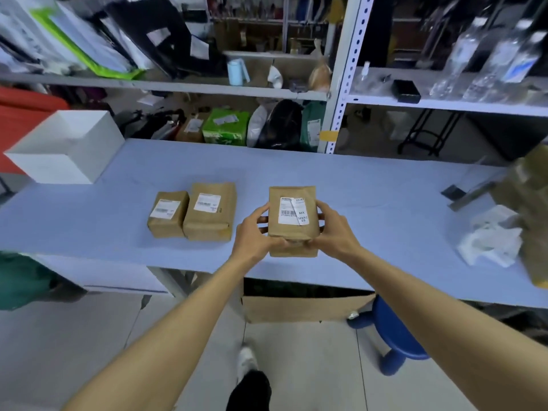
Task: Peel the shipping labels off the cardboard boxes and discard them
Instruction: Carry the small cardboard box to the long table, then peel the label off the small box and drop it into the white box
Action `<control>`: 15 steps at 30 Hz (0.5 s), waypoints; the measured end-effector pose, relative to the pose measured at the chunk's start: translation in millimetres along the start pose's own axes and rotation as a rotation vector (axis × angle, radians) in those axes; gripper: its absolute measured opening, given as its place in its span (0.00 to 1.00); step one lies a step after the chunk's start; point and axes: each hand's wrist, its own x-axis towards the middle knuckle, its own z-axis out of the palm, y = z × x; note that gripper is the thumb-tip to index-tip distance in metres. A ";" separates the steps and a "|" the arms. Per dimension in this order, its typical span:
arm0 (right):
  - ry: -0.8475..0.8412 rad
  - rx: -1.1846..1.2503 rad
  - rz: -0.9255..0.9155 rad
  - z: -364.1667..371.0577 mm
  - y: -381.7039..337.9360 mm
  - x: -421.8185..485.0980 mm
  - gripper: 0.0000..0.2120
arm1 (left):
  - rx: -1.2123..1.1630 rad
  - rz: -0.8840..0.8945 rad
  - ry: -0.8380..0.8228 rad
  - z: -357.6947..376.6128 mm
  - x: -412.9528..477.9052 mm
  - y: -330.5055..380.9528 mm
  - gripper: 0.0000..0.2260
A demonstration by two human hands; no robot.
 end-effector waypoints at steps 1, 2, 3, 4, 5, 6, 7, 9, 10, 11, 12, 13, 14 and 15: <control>0.007 0.000 0.005 1.7 -1.3 16.5 0.41 | -0.007 -0.006 -0.013 -4.5 17.9 -0.5 0.42; 0.014 0.001 0.008 2.8 -3.9 32.5 0.41 | -0.018 -0.007 -0.026 -9.8 35.0 0.8 0.42; 0.021 0.006 0.013 3.7 -7.2 48.5 0.42 | -0.028 -0.005 -0.040 -14.9 51.9 2.3 0.42; 0.027 0.007 0.023 4.4 -10.8 63.8 0.42 | -0.033 -0.003 -0.050 -19.5 67.7 2.7 0.42; 0.031 0.004 0.034 5.1 -14.6 76.8 0.42 | -0.036 -0.006 -0.057 -23.5 81.0 3.0 0.42; 0.035 -0.001 0.041 5.8 -17.6 88.6 0.42 | -0.039 -0.012 -0.059 -26.9 92.9 3.1 0.42; 0.041 -0.006 0.041 6.6 -19.8 99.9 0.41 | -0.041 -0.014 -0.063 -29.7 104.4 3.3 0.42; 0.055 -0.007 0.051 7.9 -21.4 118.7 0.41 | -0.037 -0.016 -0.084 -33.2 124.8 2.7 0.42; 0.058 -0.006 0.060 8.1 -21.1 126.6 0.41 | -0.034 -0.018 -0.097 -33.9 133.4 1.8 0.42; 0.058 -0.004 0.066 8.1 -20.2 133.5 0.40 | -0.031 -0.020 -0.107 -33.5 140.7 0.9 0.42; 0.056 -0.003 0.076 7.5 -18.8 139.7 0.40 | -0.030 -0.025 -0.111 -32.4 147.0 0.4 0.43; 0.051 -0.004 0.085 6.5 -17.3 145.3 0.41 | -0.029 -0.032 -0.113 -30.8 152.4 0.0 0.43; 0.045 -0.006 0.096 5.1 -14.6 150.2 0.41 | -0.028 -0.038 -0.115 -28.8 157.3 -0.7 0.43; 0.038 -0.007 0.098 3.4 -12.0 155.0 0.42 | -0.029 -0.039 -0.117 -26.8 162.2 -1.1 0.43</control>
